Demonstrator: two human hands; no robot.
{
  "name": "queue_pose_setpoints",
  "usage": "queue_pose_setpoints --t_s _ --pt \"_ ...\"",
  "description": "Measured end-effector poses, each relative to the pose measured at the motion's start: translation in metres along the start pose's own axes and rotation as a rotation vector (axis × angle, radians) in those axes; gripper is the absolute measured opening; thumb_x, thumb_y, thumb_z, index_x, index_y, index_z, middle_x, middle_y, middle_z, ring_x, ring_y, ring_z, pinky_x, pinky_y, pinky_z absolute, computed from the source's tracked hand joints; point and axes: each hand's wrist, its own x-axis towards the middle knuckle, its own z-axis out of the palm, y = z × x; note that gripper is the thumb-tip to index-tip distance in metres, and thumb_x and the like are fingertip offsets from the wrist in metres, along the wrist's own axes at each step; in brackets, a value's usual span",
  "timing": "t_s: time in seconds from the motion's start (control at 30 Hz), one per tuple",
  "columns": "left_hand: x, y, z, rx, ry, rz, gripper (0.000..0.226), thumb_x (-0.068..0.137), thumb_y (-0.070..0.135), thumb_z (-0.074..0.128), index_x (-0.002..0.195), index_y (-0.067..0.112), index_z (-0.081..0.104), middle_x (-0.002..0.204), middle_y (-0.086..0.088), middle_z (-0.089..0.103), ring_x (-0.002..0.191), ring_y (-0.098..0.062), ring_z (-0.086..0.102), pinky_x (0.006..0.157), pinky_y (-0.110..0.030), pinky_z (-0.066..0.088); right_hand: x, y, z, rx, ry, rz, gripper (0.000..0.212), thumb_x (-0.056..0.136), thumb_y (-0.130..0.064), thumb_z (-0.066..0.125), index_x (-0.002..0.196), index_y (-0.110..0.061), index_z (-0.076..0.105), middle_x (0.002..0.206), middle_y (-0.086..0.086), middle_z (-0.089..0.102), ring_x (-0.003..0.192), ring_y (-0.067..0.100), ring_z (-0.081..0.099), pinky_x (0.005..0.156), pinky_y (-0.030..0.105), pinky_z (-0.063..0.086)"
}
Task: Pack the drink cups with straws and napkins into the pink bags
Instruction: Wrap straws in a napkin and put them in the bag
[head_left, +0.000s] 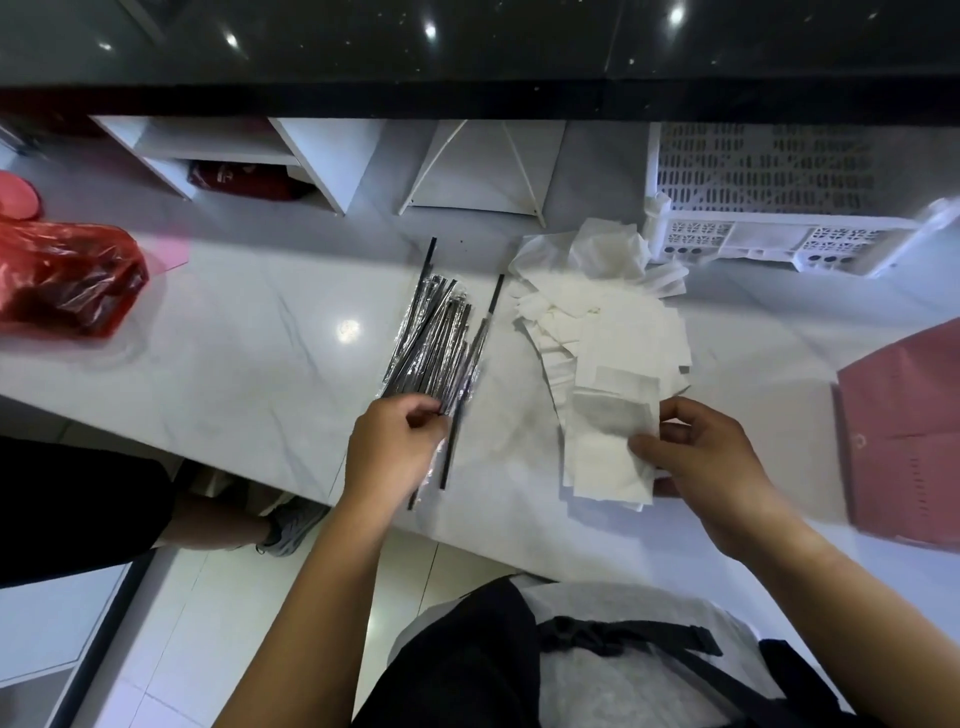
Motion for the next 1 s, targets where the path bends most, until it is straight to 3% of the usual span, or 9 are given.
queue_pose_setpoints --t_s 0.07,0.23,0.6,0.8,1.0 --pt "-0.008 0.016 -0.002 -0.260 -0.142 -0.029 0.022 0.083 0.010 0.078 0.090 0.030 0.075 0.086 0.005 0.076 0.085 -0.019 0.074 0.081 -0.037 0.060 0.000 -0.001 0.001 0.042 0.000 0.013 0.013 0.091 0.008 0.059 0.097 -0.003 0.063 0.091 0.015 0.076 0.079 0.036 0.073 0.068 0.050 0.061" --pt "-0.034 0.057 0.024 -0.547 -0.379 -0.008 0.028 0.078 -0.005 0.078 0.094 0.018 0.074 0.085 -0.004 0.076 0.076 -0.015 0.073 0.066 -0.026 0.059 -0.001 -0.014 0.012 0.185 -0.026 0.002 0.023 0.092 0.007 0.059 0.106 -0.009 0.067 0.094 0.011 0.078 0.073 0.028 0.074 0.061 0.039 0.061" --pt "-0.043 0.068 0.056 -0.563 -0.443 0.033 0.025 0.076 -0.003 0.081 0.085 0.020 0.077 0.078 0.002 0.070 0.072 -0.017 0.069 0.073 -0.043 0.062 -0.014 -0.018 0.010 0.296 -0.010 -0.025 0.018 0.091 -0.002 0.062 0.104 -0.007 0.074 0.101 0.015 0.077 0.090 0.036 0.073 0.080 0.049 0.059" --pt "-0.042 0.069 0.058 -0.586 -0.527 0.056 0.028 0.073 -0.005 0.082 0.089 0.017 0.075 0.075 0.002 0.070 0.071 -0.013 0.068 0.069 -0.032 0.060 -0.015 -0.018 0.011 0.284 0.058 -0.048 0.014 0.088 -0.002 0.067 0.099 -0.006 0.075 0.095 0.014 0.078 0.079 0.029 0.073 0.071 0.045 0.060" --pt "-0.039 0.067 0.057 -0.641 -0.497 0.047 0.023 0.074 -0.005 0.081 0.084 0.014 0.072 0.074 0.000 0.073 0.068 -0.010 0.068 0.061 -0.025 0.056 -0.018 -0.014 0.014 0.292 0.030 -0.058 0.015 0.089 -0.001 0.066 0.101 -0.004 0.074 0.096 0.015 0.077 0.083 0.032 0.074 0.068 0.042 0.061"
